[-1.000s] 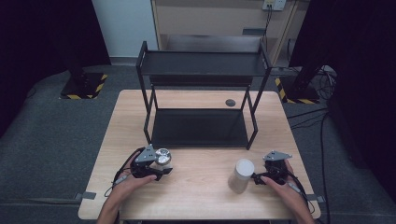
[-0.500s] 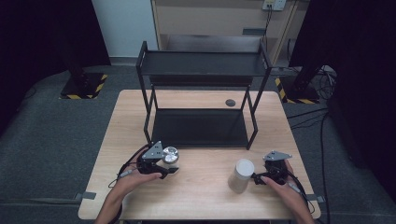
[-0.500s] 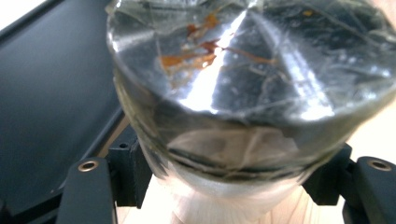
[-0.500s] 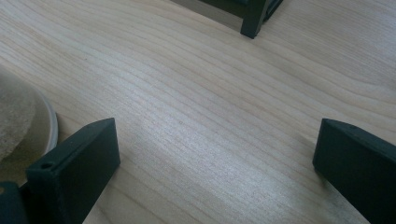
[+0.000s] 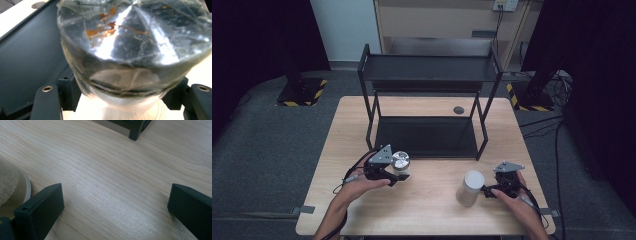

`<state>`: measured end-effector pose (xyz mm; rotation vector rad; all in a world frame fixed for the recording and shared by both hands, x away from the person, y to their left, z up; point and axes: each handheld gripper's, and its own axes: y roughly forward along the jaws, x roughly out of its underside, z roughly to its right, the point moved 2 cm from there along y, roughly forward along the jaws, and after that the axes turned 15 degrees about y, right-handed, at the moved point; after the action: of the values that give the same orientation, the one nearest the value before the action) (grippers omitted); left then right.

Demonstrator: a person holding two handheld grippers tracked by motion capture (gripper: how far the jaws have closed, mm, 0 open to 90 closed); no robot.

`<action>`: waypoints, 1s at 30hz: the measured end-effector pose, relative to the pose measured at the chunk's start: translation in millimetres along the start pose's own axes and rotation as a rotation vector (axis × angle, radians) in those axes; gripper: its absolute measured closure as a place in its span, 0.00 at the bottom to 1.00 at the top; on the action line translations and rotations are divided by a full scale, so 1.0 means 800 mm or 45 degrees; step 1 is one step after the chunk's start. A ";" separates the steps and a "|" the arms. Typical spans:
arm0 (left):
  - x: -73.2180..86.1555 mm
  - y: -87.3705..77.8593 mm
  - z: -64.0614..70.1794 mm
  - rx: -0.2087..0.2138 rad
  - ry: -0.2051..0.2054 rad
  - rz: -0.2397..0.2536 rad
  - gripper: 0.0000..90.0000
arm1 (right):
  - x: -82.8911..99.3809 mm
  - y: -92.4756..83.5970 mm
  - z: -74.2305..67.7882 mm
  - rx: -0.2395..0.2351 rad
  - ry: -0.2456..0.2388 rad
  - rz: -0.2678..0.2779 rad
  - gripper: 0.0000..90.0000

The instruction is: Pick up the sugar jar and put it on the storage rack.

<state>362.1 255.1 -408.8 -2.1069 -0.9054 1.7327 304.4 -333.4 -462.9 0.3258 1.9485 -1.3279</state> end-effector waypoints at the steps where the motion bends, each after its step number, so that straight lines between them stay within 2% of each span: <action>1: -0.001 -0.001 -0.001 0.000 -0.002 0.000 0.33 | 0.000 0.000 0.000 0.000 0.001 0.000 0.01; 17: -0.026 -0.026 -0.027 -0.006 0.009 -0.005 0.33 | 0.000 0.000 0.000 0.002 0.003 0.002 0.01; 24: -0.036 -0.037 -0.038 -0.007 0.015 0.024 0.33 | 0.000 0.000 0.000 0.002 0.002 0.002 0.01; 30: -0.049 -0.045 -0.044 -0.019 0.025 0.022 0.33 | 0.000 0.000 0.000 0.002 0.002 0.002 0.01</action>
<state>381.3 265.2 -349.1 -2.1432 -0.9000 1.7159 304.0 -333.1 -463.1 0.3295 1.9485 -1.3286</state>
